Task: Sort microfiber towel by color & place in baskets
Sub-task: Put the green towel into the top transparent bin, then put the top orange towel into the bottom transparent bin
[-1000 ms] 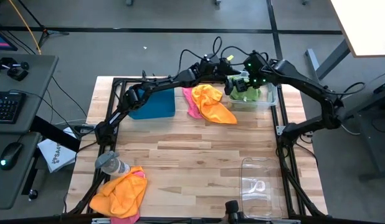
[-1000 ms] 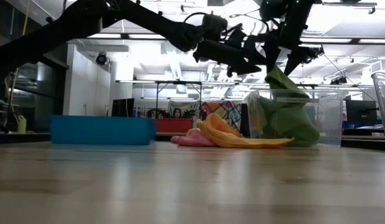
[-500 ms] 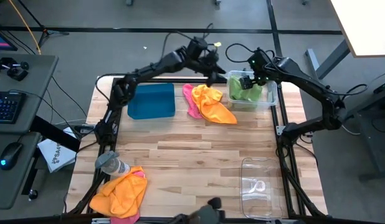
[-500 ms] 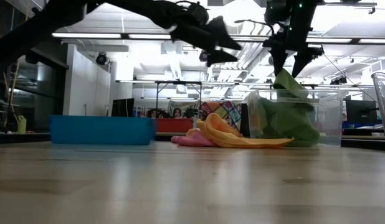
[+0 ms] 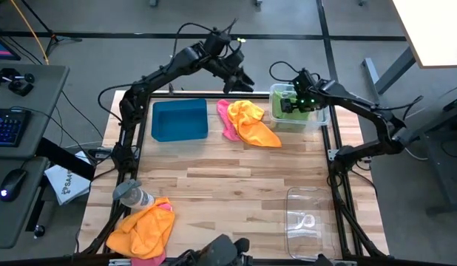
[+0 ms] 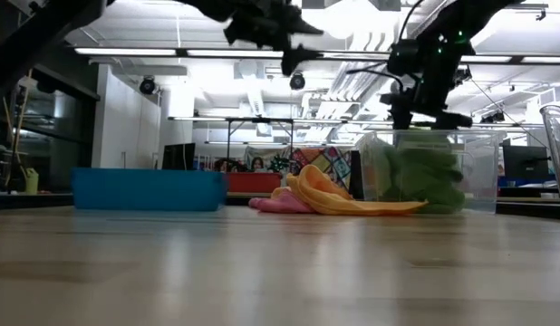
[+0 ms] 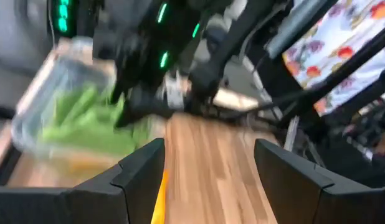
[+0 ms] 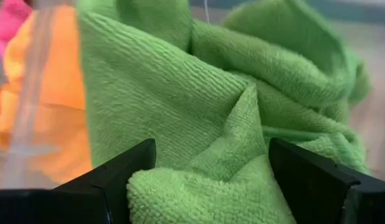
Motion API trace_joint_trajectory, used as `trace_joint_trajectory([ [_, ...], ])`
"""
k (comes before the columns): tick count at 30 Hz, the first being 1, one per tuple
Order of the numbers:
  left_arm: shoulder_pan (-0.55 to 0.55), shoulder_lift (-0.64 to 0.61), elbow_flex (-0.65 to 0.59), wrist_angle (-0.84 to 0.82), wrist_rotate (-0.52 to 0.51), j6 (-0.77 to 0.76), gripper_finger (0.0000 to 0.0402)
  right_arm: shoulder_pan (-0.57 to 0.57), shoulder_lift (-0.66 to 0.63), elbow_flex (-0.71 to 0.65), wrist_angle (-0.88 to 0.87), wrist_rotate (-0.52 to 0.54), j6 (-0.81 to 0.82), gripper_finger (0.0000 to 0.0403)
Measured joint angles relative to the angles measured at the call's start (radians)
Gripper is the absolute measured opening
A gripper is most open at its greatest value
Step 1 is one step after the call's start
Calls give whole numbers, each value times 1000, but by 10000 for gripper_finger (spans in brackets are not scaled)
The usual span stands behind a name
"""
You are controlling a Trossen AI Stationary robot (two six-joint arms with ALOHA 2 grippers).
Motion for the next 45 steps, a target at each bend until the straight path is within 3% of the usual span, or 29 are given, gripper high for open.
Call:
trace_joint_trajectory([
  [9, 1, -140, 0, 322, -142, -122, 237, 0, 83, -39, 17, -10, 55, 307],
  [18, -25, -316, 1, 349, -318, -75, 236, -15, 237, -39, 87, -22, 52, 307],
  [23, -79, -393, 1, 349, -402, -22, 236, -18, 263, -33, 64, 38, -5, 307],
  [32, -131, -501, 2, 350, -535, 99, 236, -26, 67, 9, 52, 56, -8, 307],
  [39, -130, -519, 2, 302, -546, 108, 236, -26, -76, 63, 12, 73, -27, 307],
  [45, -130, -510, -34, 251, -547, 140, 236, 13, -234, 88, 94, 74, -86, 307],
])
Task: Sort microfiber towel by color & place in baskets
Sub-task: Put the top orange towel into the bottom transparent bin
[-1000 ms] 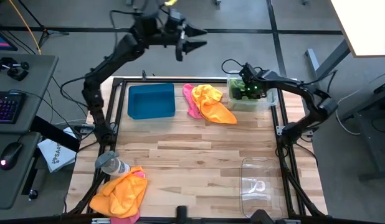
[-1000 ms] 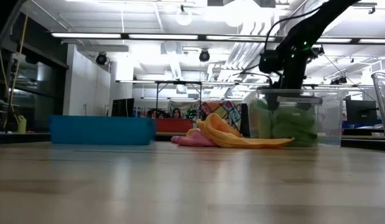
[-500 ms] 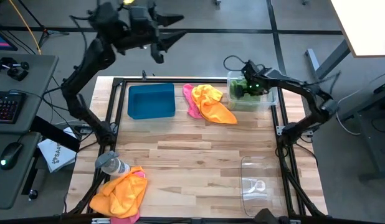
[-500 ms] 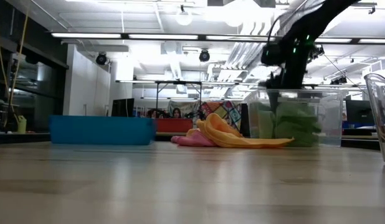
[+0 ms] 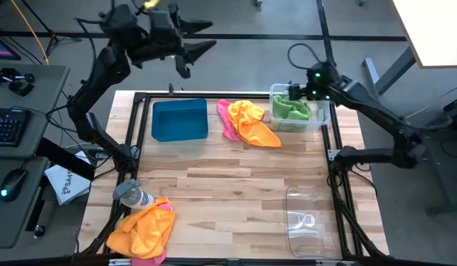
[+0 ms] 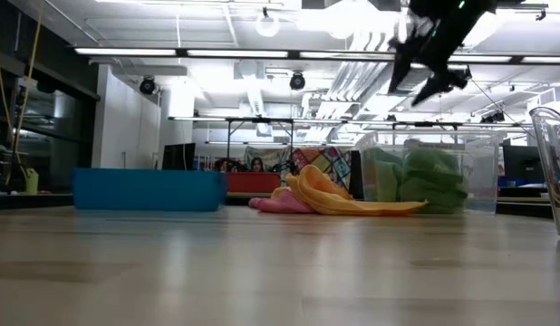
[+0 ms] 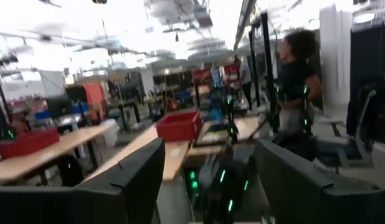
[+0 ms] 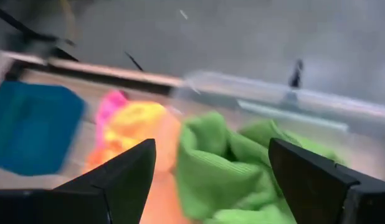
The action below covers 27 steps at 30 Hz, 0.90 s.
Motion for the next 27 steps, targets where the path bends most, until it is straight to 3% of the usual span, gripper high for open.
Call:
trace_joint_trajectory([
  [6, 0, -25, -275, 160, 9, -73, 236, 49, -149, 0, 16, 1, 0, 307],
  [15, 0, -144, -839, 783, -3, -366, 236, 186, -252, 0, 15, 0, 5, 307],
  [21, 4, -238, -1063, 881, -89, -423, 236, 295, -244, 0, 15, 0, 58, 307],
  [27, -6, -295, -1139, 878, -103, -509, 236, 446, -210, 0, 46, 1, 86, 307],
])
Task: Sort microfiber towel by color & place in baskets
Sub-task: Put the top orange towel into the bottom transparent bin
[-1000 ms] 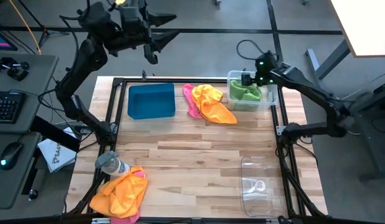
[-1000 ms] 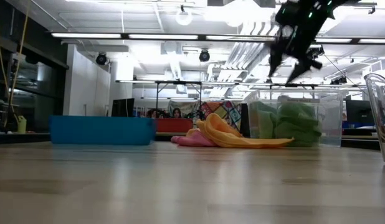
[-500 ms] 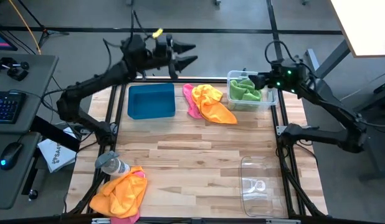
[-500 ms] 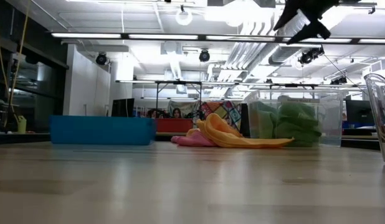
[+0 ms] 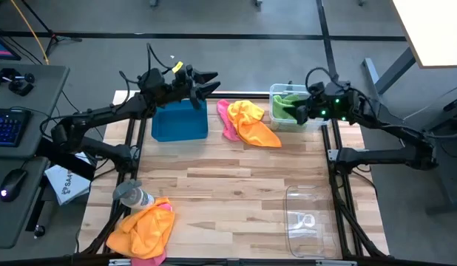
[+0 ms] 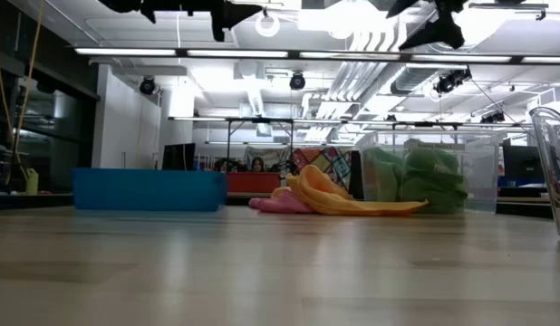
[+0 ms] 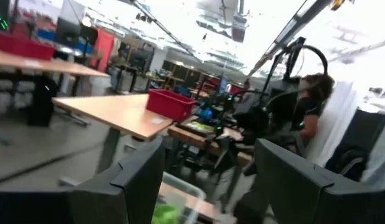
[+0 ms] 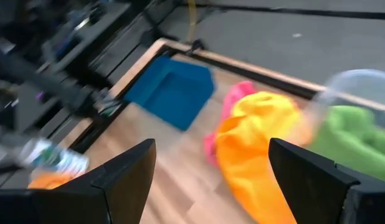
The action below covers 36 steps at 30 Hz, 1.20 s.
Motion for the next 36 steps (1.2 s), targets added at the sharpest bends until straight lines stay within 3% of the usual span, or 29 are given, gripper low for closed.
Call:
trace_joint_trajectory([
  [9, -64, -14, -1, -3, 66, -222, 236, 236, 110, -138, 310, -8, -53, 307],
  [13, -107, -14, -1, -4, 113, -405, 236, 304, 185, -197, 377, -11, -75, 307],
  [16, -169, -23, -1, -7, 108, -434, 236, 334, 247, -211, 405, -11, -83, 307],
  [21, -293, -52, 4, -57, -37, -280, 236, 371, 345, -168, 410, -10, -85, 307],
  [25, -374, -98, 115, -419, -249, -33, 236, 398, 420, -77, 335, 52, -119, 307],
  [29, -432, -133, 240, -704, -451, 112, 236, 403, 524, 35, 217, 238, -123, 307],
  [36, -462, -240, 199, -743, -552, 197, 236, 335, 774, 217, 118, 340, 23, 307],
])
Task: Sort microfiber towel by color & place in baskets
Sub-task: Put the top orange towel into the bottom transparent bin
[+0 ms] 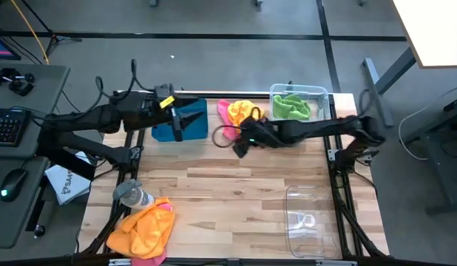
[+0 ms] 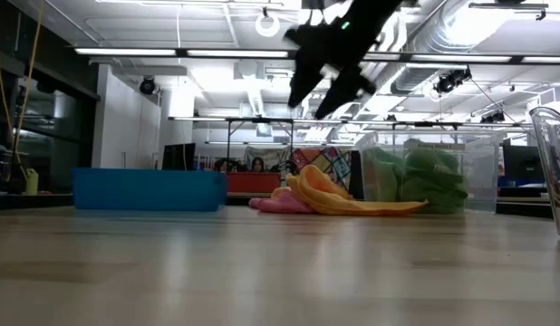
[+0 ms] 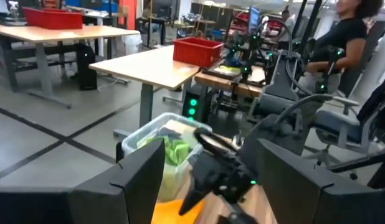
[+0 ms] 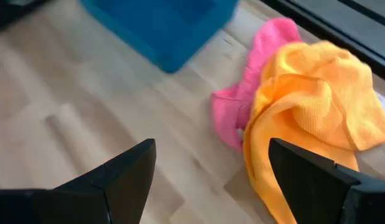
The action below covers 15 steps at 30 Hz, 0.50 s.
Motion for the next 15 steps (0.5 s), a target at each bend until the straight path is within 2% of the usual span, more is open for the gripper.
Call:
trace_joint_trajectory([
  [4, 1, -77, -94, 21, -1, -10, 236, -32, 146, 109, -92, 52, 70, 307],
  [8, 3, -144, -165, 61, -1, -19, 236, -66, 263, 195, -180, 114, 210, 307],
  [15, 3, -195, -190, 61, -1, -2, 236, -135, 382, 249, -186, 99, 409, 307],
])
